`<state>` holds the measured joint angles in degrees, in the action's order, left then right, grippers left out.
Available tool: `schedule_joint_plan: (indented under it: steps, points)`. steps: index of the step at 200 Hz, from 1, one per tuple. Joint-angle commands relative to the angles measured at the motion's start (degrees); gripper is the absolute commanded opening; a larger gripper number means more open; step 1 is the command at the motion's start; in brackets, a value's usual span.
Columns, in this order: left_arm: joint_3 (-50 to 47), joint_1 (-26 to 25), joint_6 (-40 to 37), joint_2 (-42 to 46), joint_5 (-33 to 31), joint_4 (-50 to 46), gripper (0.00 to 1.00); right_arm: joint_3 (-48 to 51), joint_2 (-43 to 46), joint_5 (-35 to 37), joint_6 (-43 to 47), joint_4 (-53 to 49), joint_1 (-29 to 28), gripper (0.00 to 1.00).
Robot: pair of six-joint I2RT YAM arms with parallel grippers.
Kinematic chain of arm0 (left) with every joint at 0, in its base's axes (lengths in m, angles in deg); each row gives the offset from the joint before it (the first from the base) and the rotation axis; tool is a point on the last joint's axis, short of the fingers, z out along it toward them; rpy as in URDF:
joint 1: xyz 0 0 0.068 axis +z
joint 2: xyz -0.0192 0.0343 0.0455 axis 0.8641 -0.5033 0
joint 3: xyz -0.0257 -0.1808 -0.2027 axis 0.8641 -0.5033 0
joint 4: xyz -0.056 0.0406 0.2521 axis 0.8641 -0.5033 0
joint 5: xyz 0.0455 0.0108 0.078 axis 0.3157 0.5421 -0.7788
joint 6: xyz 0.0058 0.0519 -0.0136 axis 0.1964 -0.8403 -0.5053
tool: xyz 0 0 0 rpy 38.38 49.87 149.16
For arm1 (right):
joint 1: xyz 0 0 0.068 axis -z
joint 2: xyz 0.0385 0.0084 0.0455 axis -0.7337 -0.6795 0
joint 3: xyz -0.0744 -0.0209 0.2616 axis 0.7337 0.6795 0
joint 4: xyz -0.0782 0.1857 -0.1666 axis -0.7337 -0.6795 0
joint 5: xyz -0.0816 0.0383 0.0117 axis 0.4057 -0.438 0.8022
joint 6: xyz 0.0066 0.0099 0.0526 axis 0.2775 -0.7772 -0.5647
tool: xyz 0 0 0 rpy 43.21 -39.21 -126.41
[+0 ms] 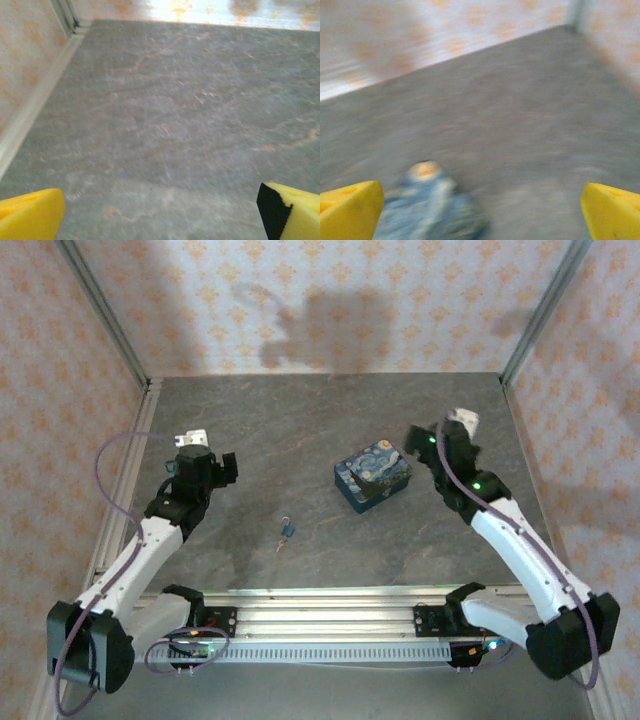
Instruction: Unlock the padlock with the key
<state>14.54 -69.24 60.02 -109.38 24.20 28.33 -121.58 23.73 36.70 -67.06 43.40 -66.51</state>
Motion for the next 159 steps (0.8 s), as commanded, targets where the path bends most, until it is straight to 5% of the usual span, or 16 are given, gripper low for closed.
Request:
schedule_joint_plan:
  steps: [1, 60, 101, 159]
  points:
    - [-2.6, 3.5, -6.6, -3.8, -1.7, 9.7, 1.0, 13.4, 5.3, 7.8, 9.3, 14.4, 4.3, 1.0]
    - [-13.3, 8.8, -4.5, -12.9, 6.3, 35.9, 1.0, 36.6, 3.8, 6.0, 6.6, 46.8, 16.6, 1.0]
    - [-16.8, 8.8, -5.4, -17.8, 7.5, 46.9, 1.0, 39.3, -6.4, 3.3, 6.9, 63.0, 17.1, 1.0]
    - [-14.6, 8.8, -6.8, -26.4, 10.5, 50.2, 1.0, 37.7, -21.2, -1.2, 10.1, 77.5, 17.6, 1.0]
